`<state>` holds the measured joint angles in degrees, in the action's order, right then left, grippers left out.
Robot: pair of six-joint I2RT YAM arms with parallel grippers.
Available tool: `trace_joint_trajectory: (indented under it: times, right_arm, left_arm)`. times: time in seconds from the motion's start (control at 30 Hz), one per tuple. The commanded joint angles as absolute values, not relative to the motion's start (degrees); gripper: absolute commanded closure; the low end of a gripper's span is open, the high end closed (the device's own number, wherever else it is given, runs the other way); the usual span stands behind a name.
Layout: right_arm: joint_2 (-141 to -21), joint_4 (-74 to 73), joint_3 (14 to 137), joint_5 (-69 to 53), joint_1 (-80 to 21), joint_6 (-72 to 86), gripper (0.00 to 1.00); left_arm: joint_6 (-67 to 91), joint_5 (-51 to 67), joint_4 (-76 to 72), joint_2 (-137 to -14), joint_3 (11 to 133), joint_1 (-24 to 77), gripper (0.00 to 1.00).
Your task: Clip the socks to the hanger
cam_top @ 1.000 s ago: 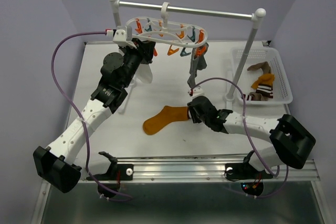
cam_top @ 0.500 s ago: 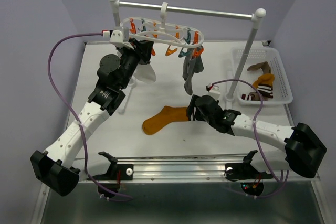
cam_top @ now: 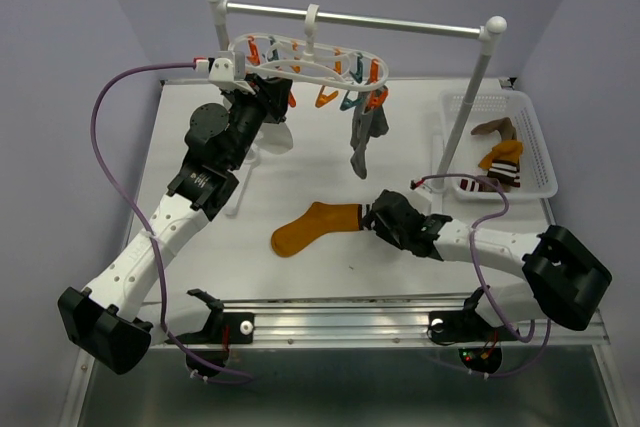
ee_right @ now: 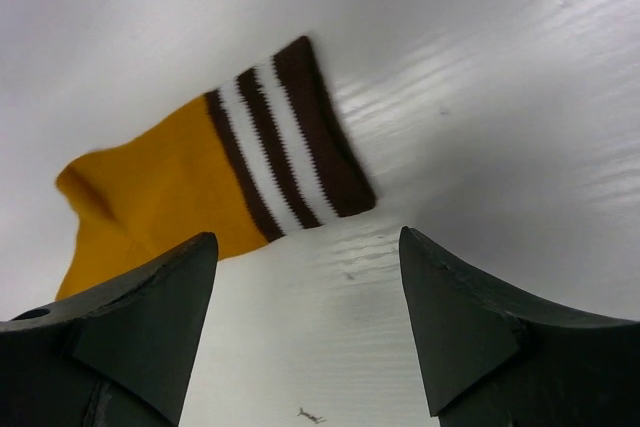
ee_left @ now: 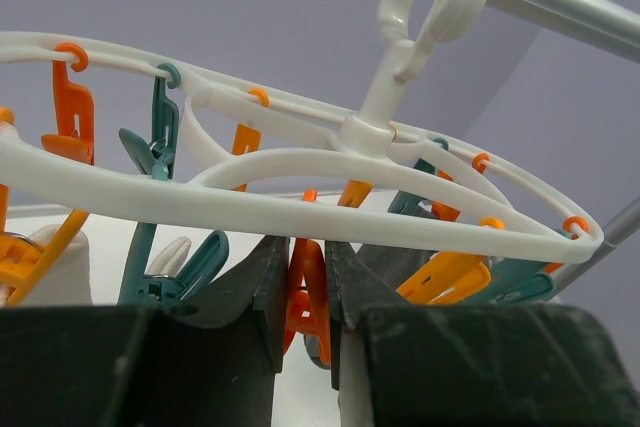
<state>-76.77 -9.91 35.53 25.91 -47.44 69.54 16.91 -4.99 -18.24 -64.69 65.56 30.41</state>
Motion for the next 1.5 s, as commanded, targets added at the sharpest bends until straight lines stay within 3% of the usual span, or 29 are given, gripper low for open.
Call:
trace_joint_trajectory:
  times: [0.0, 0.63, 1.27, 1.4, 1.47]
  right_arm:
    - [-77.87, -10.46, 32.96, 26.63, -46.49, 76.11, 0.22]
    - [-85.78, -4.57, 33.05, 30.76, -46.49, 78.66, 0.41]
    - [-96.06, -4.31, 35.15, 29.88, -44.22, 80.25, 0.78]
    - [-97.91, -4.39, 36.65, 30.58, -44.21, 77.26, 0.99]
    - [-98.17, -4.39, 37.35, 31.37, -44.21, 75.68, 0.99]
  left_arm:
    - [18.19, -5.80, -21.44, -62.85, 66.10, 30.67, 1.00]
    - [17.75, -6.86, -23.29, -61.70, 64.43, 30.76, 1.00]
    - [16.79, -8.26, -24.17, -59.41, 63.37, 30.67, 1.00]
    - [16.17, -8.52, -24.35, -59.41, 63.20, 30.67, 1.00]
    - [15.82, -8.88, -24.35, -59.33, 63.02, 30.76, 1.00]
